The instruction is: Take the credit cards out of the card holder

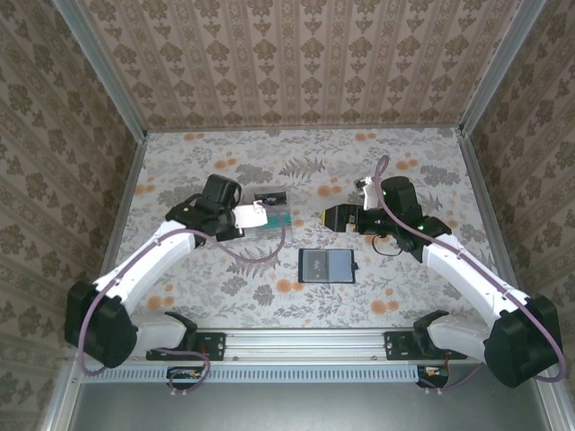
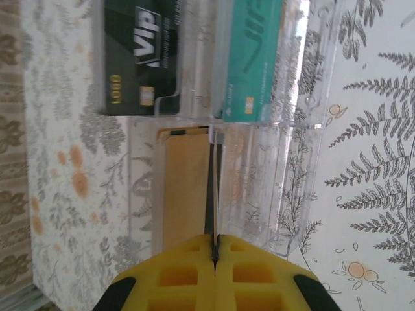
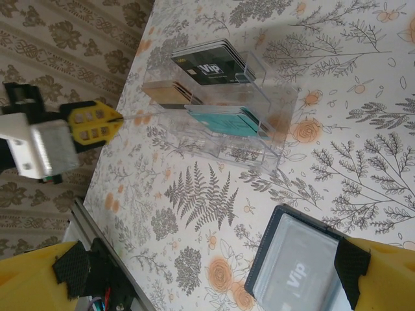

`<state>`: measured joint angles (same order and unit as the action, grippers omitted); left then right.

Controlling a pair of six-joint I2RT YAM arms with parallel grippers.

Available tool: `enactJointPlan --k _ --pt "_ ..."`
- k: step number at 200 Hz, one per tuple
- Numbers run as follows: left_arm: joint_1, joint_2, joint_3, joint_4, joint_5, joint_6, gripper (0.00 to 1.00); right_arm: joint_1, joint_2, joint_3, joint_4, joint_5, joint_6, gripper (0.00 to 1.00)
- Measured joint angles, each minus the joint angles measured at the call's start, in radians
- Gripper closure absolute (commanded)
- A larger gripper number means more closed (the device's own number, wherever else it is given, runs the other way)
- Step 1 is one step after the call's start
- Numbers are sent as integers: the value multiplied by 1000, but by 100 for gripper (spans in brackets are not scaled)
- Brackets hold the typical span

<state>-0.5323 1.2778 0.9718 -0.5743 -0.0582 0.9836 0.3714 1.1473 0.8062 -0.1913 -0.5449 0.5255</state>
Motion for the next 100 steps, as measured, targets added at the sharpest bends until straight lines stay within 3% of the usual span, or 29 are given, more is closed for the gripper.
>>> enactJointPlan --k 100 --pt "48 105 21 74 36 128 100 0 72 32 0 0 -3 0"
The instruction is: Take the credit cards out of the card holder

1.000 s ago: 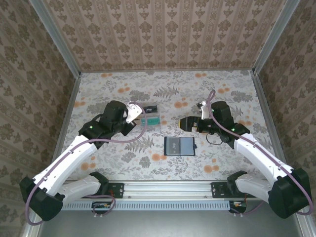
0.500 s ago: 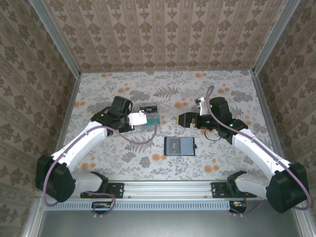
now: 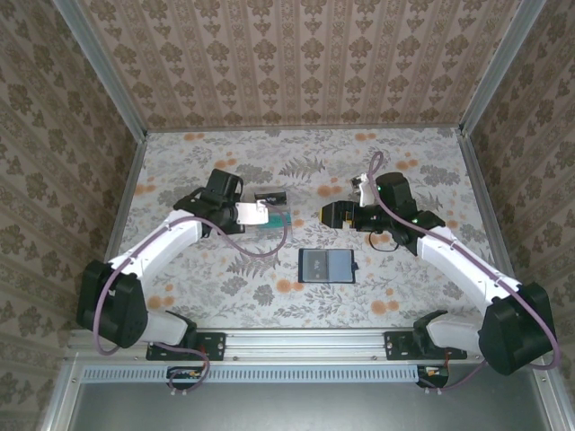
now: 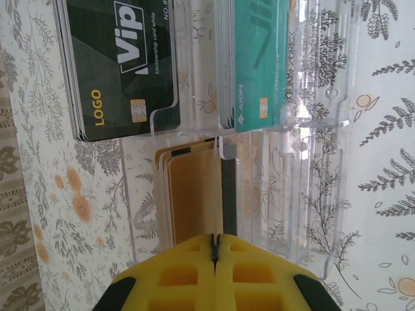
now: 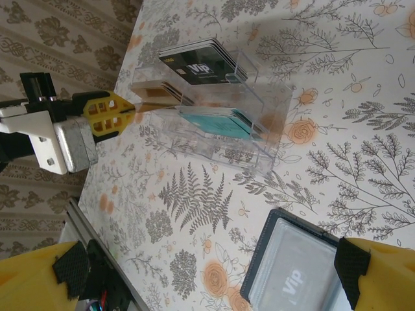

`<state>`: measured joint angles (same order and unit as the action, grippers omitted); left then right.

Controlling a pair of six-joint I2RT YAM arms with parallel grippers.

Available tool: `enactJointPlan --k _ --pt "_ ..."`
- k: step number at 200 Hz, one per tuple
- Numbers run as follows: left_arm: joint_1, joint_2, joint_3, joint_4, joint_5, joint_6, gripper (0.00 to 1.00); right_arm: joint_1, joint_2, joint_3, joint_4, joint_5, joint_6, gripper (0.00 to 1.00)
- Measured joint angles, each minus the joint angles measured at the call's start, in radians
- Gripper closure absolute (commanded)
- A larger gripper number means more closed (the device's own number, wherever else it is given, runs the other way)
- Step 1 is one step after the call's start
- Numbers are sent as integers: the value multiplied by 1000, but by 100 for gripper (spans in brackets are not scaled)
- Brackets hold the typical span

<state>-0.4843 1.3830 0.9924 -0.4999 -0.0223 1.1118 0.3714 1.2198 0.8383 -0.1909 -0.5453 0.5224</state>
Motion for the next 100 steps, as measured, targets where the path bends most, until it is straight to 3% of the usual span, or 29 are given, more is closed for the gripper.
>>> enactJointPlan --k 100 --pt "42 37 25 -2 2 7 100 0 29 1 7 0 0 0"
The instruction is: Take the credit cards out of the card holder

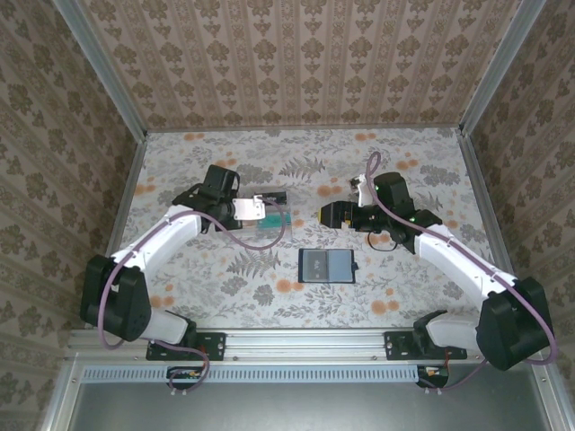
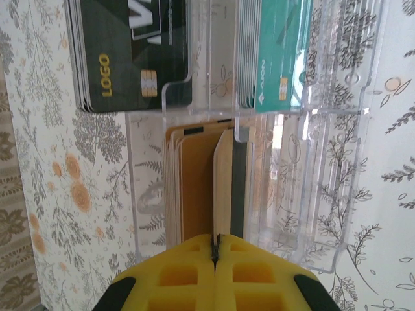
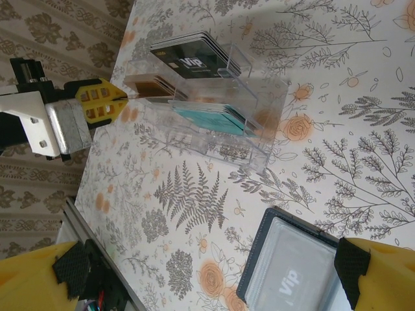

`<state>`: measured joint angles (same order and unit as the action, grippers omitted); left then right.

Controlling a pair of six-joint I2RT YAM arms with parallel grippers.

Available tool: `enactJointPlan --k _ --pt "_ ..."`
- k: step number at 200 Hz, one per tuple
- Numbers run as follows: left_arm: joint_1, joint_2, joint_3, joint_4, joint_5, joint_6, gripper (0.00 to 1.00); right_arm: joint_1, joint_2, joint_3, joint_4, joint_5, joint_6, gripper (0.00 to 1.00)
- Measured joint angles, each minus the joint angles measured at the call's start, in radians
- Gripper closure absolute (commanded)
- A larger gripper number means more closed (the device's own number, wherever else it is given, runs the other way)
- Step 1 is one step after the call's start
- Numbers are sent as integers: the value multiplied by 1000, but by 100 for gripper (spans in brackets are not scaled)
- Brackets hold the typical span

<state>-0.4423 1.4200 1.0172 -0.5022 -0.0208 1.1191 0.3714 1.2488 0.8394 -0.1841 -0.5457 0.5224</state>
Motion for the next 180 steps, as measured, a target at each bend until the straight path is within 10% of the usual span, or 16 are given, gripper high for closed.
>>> enactJointPlan --k 93,180 --pt "6 30 0 0 7 1 100 0 13 8 0 0 0 0" --pt "12 63 8 19 13 -1 77 0 15 9 1 0 0 0"
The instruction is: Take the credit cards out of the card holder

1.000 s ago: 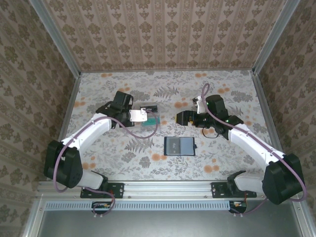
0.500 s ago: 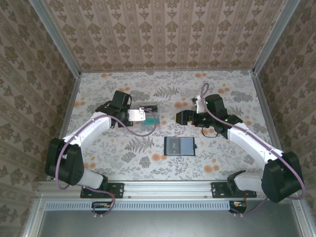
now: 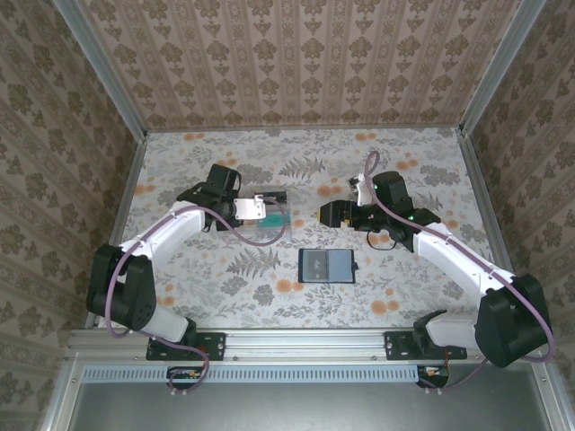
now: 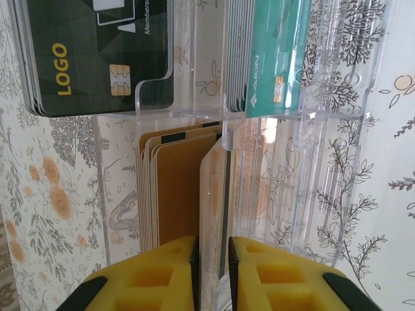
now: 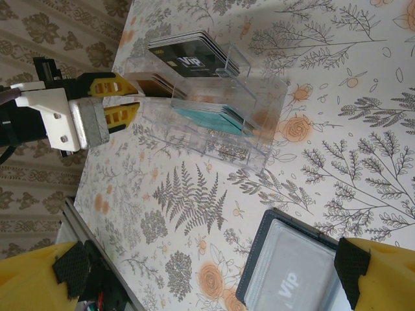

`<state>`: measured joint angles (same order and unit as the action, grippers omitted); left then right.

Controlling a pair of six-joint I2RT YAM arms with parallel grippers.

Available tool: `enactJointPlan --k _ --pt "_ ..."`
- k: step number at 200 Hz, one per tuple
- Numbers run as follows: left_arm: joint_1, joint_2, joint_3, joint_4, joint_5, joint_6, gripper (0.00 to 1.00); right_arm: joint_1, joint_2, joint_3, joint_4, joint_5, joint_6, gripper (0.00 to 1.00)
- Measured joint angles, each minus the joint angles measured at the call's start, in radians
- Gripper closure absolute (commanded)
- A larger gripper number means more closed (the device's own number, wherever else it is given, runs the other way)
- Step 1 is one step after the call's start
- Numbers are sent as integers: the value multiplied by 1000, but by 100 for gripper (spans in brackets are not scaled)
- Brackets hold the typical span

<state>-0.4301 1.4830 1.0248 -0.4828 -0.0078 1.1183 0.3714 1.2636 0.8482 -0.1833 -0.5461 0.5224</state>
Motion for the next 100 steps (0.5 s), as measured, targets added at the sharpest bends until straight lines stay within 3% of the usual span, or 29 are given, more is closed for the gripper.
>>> enactJointPlan --k 100 --pt "14 1 19 20 -13 -37 65 0 8 0 0 -7 4 0"
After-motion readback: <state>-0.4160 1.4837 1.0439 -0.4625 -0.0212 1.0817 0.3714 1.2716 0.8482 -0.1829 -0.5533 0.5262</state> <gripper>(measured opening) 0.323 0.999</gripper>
